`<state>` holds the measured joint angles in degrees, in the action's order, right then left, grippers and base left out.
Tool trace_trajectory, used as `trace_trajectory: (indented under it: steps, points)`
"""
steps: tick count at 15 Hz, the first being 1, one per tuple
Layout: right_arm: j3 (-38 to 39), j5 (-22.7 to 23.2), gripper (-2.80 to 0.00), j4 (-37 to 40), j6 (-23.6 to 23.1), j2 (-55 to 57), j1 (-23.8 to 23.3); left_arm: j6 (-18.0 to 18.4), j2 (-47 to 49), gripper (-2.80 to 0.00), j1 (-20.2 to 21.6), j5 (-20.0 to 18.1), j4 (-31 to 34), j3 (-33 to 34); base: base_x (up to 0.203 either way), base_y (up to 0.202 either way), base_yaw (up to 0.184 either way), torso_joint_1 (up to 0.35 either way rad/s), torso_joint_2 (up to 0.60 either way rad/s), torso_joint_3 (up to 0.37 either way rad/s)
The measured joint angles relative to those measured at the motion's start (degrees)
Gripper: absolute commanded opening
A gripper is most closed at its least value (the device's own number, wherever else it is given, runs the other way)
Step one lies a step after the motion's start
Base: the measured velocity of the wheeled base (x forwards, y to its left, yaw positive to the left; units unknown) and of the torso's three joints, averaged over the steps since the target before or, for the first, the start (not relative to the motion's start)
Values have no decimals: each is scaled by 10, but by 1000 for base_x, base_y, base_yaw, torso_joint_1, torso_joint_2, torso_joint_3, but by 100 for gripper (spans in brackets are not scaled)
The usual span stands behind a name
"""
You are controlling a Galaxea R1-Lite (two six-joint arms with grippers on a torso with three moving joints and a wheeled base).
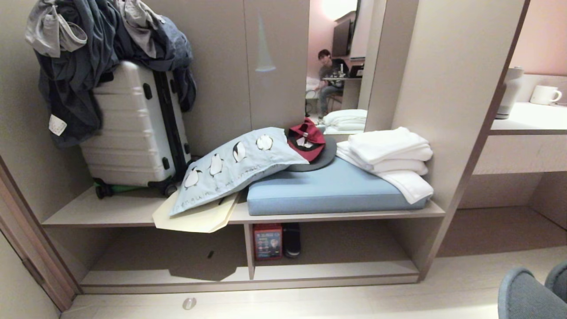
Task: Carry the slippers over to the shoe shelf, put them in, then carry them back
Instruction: Place the slippers on the floor
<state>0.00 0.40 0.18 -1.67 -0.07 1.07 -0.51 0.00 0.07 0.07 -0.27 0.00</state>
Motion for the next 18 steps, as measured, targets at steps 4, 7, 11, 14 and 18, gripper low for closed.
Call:
trace_trajectory:
  steps: [4, 7, 11, 14, 18]
  points:
    - [0, 0, -280, 0, 0, 0, 0, 0, 0, -280, 0, 0, 0, 0, 0, 0, 0, 0, 0, 0]
    - [0, 0, -280, 0, 0, 0, 0, 0, 0, -280, 0, 0, 0, 0, 0, 0, 0, 0, 0, 0]
    - [0, 0, -280, 0, 0, 0, 0, 0, 0, -280, 0, 0, 0, 0, 0, 0, 0, 0, 0, 0]
    - [0, 0, -280, 0, 0, 0, 0, 0, 0, -280, 0, 0, 0, 0, 0, 0, 0, 0, 0, 0]
    - [0, 0, -280, 0, 0, 0, 0, 0, 0, -280, 0, 0, 0, 0, 0, 0, 0, 0, 0, 0]
